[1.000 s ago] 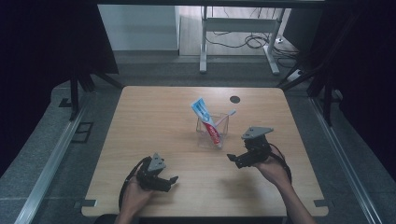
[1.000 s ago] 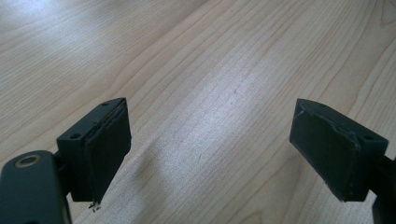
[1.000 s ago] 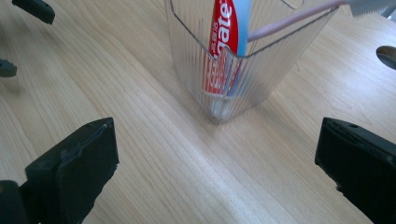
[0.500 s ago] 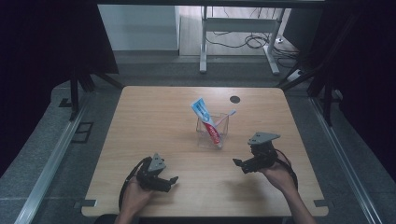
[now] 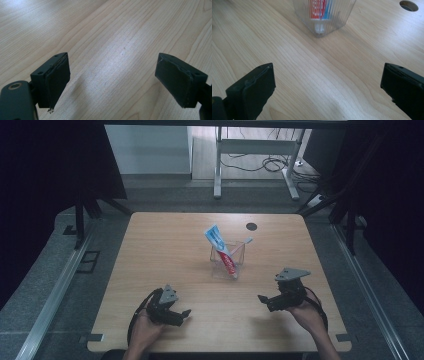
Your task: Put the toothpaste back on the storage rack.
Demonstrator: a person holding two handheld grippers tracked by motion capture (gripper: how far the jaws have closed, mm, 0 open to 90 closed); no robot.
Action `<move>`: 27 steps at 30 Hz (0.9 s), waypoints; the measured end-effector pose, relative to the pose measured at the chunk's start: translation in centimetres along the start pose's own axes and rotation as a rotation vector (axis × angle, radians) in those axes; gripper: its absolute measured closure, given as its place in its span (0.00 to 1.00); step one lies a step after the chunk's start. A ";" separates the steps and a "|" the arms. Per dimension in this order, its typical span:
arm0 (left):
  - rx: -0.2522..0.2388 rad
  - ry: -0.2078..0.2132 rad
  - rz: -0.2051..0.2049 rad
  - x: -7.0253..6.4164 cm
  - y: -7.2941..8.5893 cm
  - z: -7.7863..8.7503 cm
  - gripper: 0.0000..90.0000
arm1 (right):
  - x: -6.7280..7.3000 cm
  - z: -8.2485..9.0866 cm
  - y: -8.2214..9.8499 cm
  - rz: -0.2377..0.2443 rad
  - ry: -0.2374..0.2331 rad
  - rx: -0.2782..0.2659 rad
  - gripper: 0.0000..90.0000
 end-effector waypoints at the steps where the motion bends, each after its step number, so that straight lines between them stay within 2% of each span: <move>1: 0.000 0.000 0.000 0.0 0.0 0.0 0.14 | 0.0 0.1 0.2 -0.005 0.003 0.002 0.00; 17: -0.007 0.002 0.009 0.1 0.0 0.0 0.14 | -0.8 1.8 3.1 -0.071 0.044 -0.013 0.01; 27: -0.008 0.006 0.014 0.0 0.0 -0.1 0.14 | -1.3 1.7 5.3 -0.098 0.070 -0.018 0.01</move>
Point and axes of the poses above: each handheld gripper's, and its own axes: z roughly backward along the jaws, y roughly out of its underside, x roughly to its left, the point moved 2 cm from there along -z, roughly forward along the jaws, and after that the axes turned 3 degrees about -y, right-handed, at the moved point
